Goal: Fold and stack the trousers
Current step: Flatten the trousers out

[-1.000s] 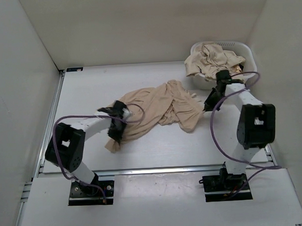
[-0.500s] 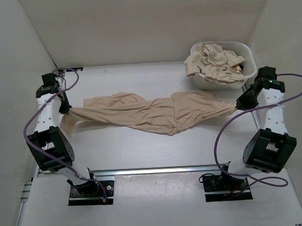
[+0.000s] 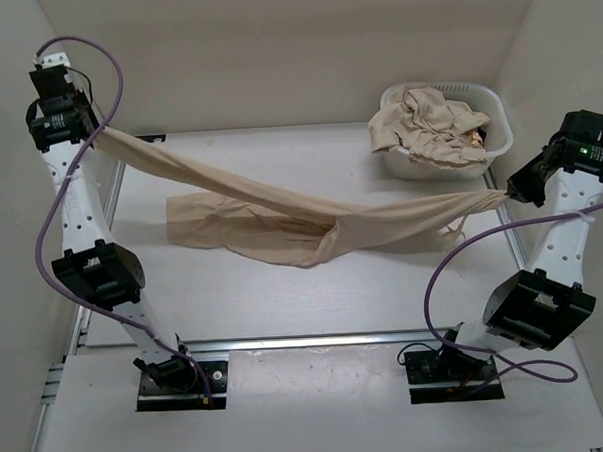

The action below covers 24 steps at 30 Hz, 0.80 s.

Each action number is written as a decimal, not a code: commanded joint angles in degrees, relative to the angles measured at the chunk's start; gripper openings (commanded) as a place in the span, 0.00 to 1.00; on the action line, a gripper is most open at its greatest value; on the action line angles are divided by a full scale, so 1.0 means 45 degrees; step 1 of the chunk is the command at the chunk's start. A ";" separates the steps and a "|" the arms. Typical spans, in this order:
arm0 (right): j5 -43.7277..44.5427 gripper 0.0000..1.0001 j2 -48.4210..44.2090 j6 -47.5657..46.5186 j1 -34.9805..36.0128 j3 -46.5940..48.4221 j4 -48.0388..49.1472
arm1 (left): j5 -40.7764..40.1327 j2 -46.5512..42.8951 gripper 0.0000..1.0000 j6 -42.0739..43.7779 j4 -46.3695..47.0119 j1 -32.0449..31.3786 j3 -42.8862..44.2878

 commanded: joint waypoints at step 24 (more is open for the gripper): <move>-0.1569 0.00 -0.0144 0.0251 -0.0116 -0.4189 0.2135 | 0.1218 -0.1309 0.95 -0.0002 0.2424 -0.2218 -0.9154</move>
